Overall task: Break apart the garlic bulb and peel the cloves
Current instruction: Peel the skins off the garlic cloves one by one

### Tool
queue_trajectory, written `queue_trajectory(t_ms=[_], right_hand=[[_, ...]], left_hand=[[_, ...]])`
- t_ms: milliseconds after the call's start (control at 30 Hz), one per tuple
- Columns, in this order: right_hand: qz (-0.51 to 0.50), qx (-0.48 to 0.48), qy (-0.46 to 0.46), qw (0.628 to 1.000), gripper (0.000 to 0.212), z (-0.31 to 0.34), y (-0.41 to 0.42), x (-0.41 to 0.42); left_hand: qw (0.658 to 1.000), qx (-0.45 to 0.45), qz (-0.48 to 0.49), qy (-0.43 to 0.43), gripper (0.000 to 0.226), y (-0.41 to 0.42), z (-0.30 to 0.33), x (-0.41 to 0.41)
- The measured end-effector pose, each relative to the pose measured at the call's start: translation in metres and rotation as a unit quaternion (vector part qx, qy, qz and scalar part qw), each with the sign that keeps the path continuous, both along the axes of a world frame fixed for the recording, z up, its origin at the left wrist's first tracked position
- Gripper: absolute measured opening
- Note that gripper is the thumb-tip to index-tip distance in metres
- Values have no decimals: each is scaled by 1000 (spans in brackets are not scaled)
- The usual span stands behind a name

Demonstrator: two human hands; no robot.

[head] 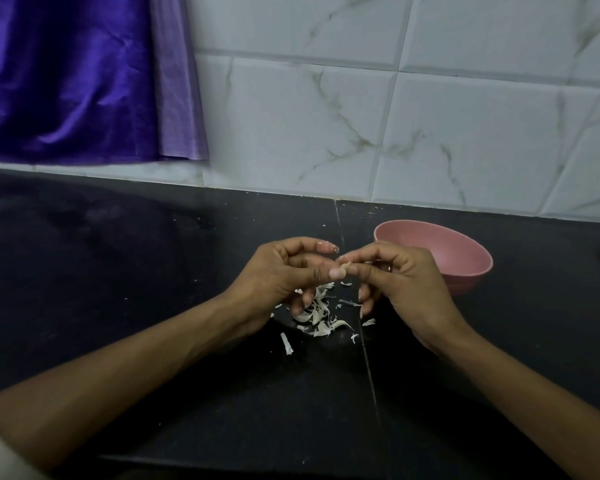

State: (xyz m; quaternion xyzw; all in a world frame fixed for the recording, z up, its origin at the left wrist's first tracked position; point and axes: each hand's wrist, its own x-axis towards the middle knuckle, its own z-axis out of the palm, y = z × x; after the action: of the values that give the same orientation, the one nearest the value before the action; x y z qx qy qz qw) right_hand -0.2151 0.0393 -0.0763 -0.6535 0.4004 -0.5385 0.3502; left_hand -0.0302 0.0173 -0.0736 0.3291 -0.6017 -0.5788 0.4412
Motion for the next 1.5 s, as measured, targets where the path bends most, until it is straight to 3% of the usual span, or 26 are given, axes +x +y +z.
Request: queue_trajectory(t_ms=[300, 600, 833, 1067, 1333, 1500], right_hand=[[3, 15, -1, 1000, 10, -4, 2, 6], [38, 30, -18, 999, 33, 3, 7, 5], [36, 29, -3, 999, 40, 4, 6, 5], [34, 52, -43, 997, 26, 7, 7, 4], [40, 69, -103, 992, 31, 7, 7, 6], [35, 80, -91, 992, 25, 9, 8, 6]], left_hand=[[999, -22, 18, -24, 48, 4, -1, -3], [999, -4, 48, -24, 48, 2, 1, -1], [999, 4, 47, -26, 52, 4, 2, -2], [999, 12, 31, -17, 47, 6, 3, -4], [999, 37, 29, 6, 47, 4, 2, -4], [998, 45, 43, 8, 48, 2, 2, -3]])
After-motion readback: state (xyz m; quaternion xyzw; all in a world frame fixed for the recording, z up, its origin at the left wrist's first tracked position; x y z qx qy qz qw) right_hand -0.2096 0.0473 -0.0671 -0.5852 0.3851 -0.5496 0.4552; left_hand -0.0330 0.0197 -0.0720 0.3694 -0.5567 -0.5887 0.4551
